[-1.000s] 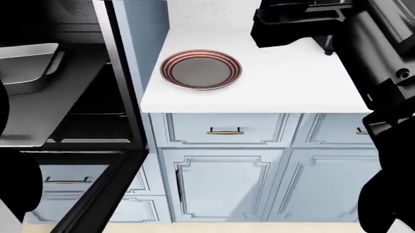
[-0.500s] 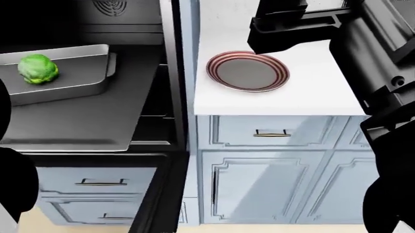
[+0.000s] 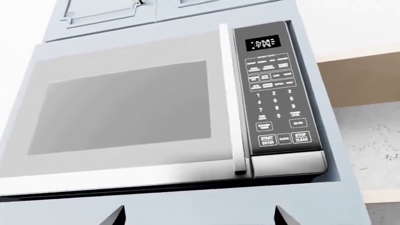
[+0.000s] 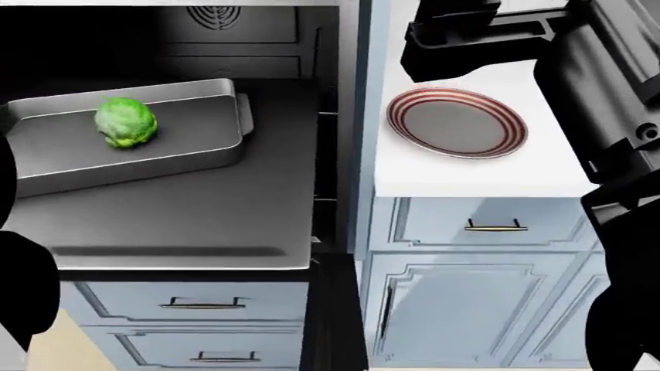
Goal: Pick the broccoli from the top rack in the oven and place it on the plate on the counter.
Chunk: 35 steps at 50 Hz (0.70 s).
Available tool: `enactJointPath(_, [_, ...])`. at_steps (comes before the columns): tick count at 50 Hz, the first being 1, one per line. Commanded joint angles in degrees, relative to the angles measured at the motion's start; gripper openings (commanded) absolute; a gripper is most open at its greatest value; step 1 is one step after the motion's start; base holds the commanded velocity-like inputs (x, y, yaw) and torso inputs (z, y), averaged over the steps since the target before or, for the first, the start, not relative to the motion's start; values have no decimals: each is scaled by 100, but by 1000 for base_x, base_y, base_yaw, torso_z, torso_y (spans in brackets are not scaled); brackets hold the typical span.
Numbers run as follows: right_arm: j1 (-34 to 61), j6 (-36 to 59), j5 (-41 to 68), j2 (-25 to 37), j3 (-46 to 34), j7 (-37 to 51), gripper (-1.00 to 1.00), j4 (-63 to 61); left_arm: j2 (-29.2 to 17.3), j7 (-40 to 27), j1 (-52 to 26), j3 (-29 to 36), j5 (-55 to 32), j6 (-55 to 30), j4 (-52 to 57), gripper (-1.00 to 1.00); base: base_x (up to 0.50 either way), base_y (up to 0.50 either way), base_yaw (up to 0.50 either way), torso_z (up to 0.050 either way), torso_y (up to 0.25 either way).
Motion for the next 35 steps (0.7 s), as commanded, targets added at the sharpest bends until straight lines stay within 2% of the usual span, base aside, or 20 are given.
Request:
enactJointPath(1, [98, -13, 52, 79, -136, 15, 100, -70, -20, -116, -42, 21, -102, 13, -24, 100, -1, 500, 0, 0, 0])
enactJointPath(12, [103, -64, 11, 89, -226, -7, 100, -52, -154, -20, 52, 151, 46, 196, -33, 100, -1, 500, 0, 0, 0])
enactJointPath(35, [32, -212, 41, 147, -340, -18, 100, -79, -196, -253, -31, 123, -223, 178, -36, 100, -2, 500, 0, 0, 0])
